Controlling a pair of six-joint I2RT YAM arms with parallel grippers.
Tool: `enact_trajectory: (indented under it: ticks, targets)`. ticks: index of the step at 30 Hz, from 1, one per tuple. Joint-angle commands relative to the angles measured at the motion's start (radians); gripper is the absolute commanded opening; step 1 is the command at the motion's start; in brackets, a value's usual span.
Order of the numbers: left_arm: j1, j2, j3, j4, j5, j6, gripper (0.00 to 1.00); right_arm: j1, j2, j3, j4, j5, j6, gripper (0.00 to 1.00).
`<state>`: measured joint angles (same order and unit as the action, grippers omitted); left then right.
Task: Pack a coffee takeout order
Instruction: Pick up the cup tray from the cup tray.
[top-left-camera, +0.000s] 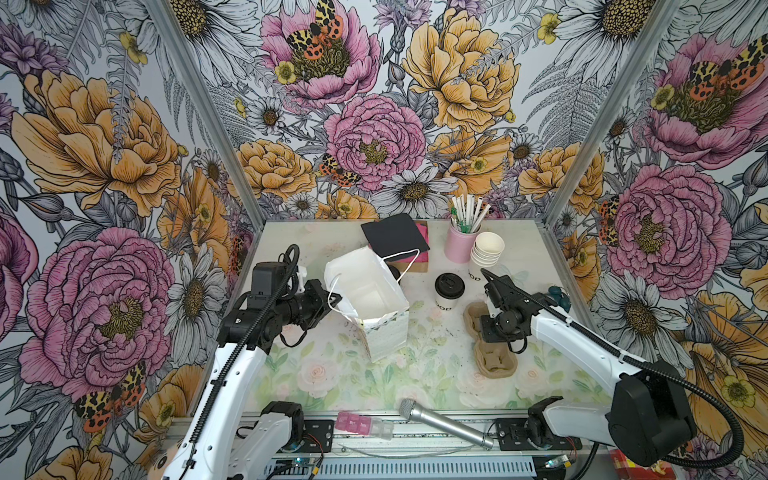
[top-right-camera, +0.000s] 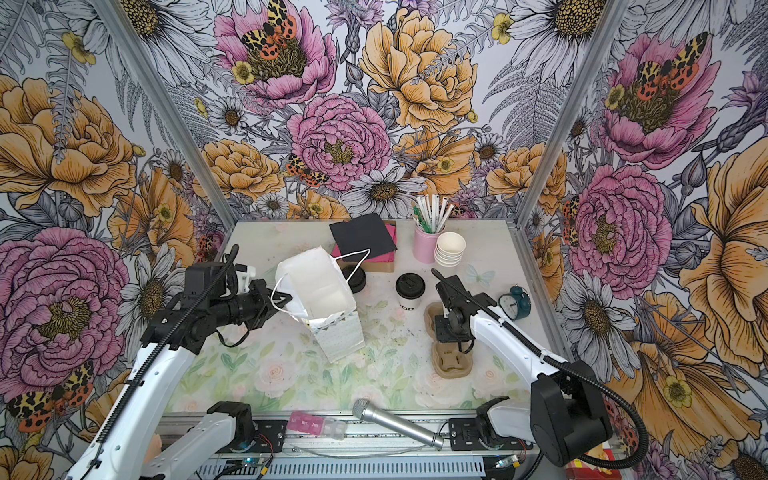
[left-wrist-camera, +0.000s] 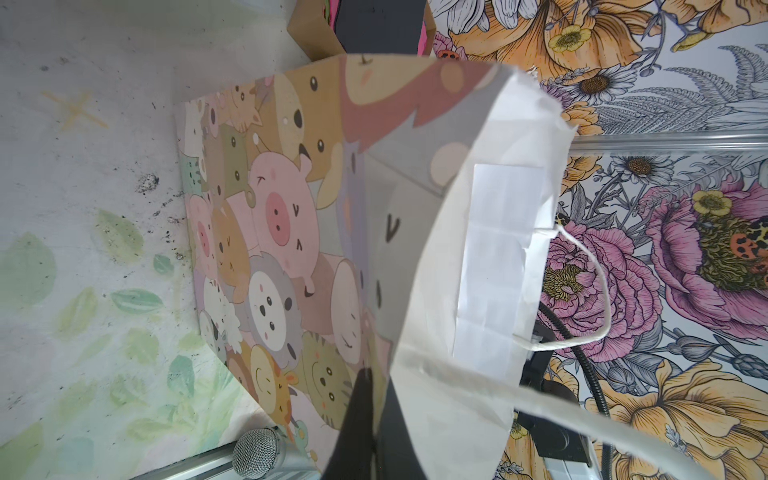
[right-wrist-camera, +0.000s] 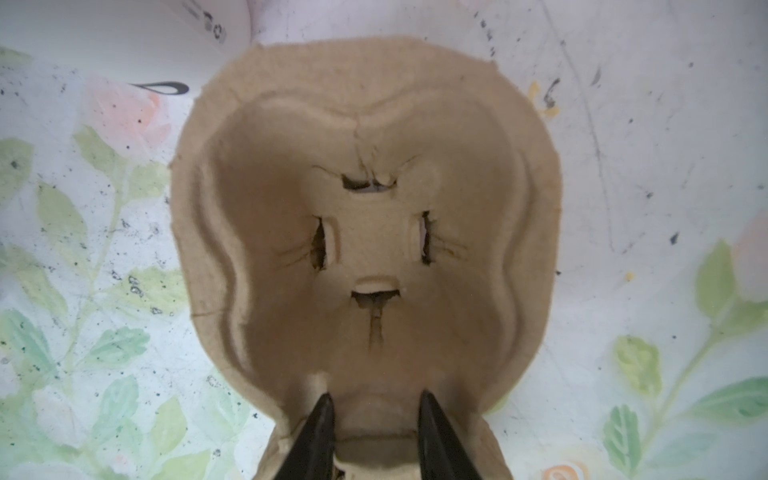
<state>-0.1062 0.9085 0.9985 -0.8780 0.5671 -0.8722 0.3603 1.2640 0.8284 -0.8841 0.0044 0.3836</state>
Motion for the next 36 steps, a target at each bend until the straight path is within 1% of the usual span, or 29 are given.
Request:
enact_trajectory:
  ticks: [1, 11, 19, 24, 29, 33, 36]
  targets:
    - [0.012, -0.008, -0.012, 0.011, 0.021, 0.017, 0.0, 0.003, -0.053, 0.03, -0.015, 0.012, 0.019, 0.33]
    - [0.014, 0.001, -0.012, 0.011, 0.017, 0.026, 0.0, 0.004, -0.132, 0.069, -0.056, 0.031, 0.033, 0.33]
    - [0.014, 0.0, -0.016, 0.011, 0.014, 0.026, 0.0, 0.004, -0.216, 0.147, -0.087, 0.05, 0.038, 0.32]
    - [0.015, 0.003, -0.015, 0.012, 0.009, 0.027, 0.0, 0.004, -0.287, 0.227, -0.097, 0.06, 0.035, 0.29]
    - [0.014, 0.006, -0.017, 0.011, 0.008, 0.03, 0.0, 0.011, -0.331, 0.324, -0.095, 0.039, 0.018, 0.26]
    - [0.014, 0.004, -0.012, 0.013, -0.001, 0.033, 0.0, 0.025, -0.341, 0.416, -0.092, 0.024, 0.015, 0.24]
    - [0.015, 0.009, -0.013, 0.011, -0.001, 0.04, 0.0, 0.055, -0.319, 0.495, -0.089, 0.02, 0.014, 0.24]
